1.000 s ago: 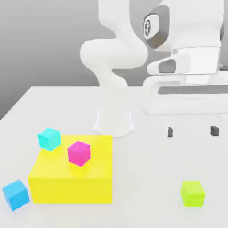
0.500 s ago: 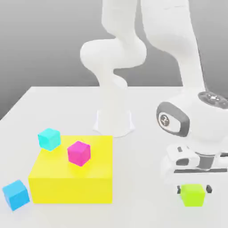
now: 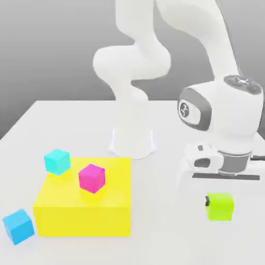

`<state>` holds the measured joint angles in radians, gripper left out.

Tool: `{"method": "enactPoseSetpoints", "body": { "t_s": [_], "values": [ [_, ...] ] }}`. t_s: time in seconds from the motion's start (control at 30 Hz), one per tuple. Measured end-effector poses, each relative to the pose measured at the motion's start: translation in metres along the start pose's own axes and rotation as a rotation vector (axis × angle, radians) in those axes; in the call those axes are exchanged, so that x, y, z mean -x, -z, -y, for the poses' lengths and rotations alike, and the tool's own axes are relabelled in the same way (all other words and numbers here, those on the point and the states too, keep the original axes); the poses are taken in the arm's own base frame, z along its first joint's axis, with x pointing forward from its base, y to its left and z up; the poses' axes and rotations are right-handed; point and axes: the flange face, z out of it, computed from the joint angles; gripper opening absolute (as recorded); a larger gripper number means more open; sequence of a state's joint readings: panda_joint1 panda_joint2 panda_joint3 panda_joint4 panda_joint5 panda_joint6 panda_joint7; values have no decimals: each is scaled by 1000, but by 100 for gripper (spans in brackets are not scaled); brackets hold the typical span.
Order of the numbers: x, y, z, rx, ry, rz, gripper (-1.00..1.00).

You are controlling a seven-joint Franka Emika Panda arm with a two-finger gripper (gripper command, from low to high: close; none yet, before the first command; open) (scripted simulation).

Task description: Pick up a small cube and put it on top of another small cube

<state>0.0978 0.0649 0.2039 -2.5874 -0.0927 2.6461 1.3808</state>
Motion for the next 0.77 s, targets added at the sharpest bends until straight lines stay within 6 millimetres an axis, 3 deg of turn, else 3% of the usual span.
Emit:
{"method": "enactPoseSetpoints", "body": {
  "t_s": [0.13, 0.33, 0.47, 0.53, 0.63, 0.67, 0.77],
  "values": [
    [-64, 33, -44, 10, -203, -8, -100],
    [-126, 76, -122, 11, -485, 4, -100],
    [-153, 99, -182, 0, -680, 27, -100],
    [-158, 87, -193, -2, -716, 32, -100],
    [-158, 54, -195, -2, -727, 33, -100],
    [-157, 44, -196, -2, -728, 33, 100],
    [-157, 44, -196, -2, -728, 33, 100]
  ]
}}
